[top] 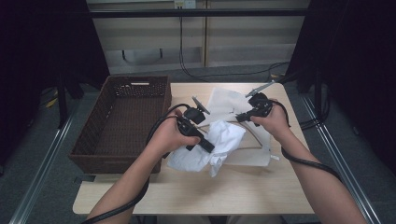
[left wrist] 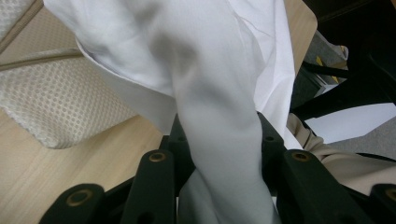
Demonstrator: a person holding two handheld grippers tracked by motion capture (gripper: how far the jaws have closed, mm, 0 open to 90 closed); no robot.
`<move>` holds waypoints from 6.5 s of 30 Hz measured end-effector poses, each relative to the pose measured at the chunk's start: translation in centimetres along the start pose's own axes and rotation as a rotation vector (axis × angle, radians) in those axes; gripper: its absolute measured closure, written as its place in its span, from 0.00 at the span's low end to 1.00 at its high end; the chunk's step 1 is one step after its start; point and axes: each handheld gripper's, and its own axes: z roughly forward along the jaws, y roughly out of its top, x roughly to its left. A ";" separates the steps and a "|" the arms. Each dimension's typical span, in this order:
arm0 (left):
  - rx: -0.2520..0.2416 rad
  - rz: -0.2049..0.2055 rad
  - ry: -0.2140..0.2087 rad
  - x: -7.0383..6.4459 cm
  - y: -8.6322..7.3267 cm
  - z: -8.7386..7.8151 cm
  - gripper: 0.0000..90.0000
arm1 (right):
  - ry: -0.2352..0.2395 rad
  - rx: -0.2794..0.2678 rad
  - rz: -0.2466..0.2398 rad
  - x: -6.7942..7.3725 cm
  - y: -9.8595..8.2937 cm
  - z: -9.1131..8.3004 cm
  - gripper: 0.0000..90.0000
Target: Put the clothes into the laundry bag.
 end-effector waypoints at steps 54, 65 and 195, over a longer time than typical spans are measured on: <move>0.017 -0.058 0.097 2.2 1.3 3.9 0.75 | 0.041 -0.022 -0.033 1.0 0.9 -1.0 1.00; 0.018 -0.064 0.105 2.5 1.7 4.5 0.75 | 0.035 -0.026 -0.047 1.3 1.0 -1.0 1.00; -0.105 -0.222 0.251 4.0 4.6 7.5 0.74 | 0.072 -0.026 -0.072 2.1 0.9 -1.1 1.00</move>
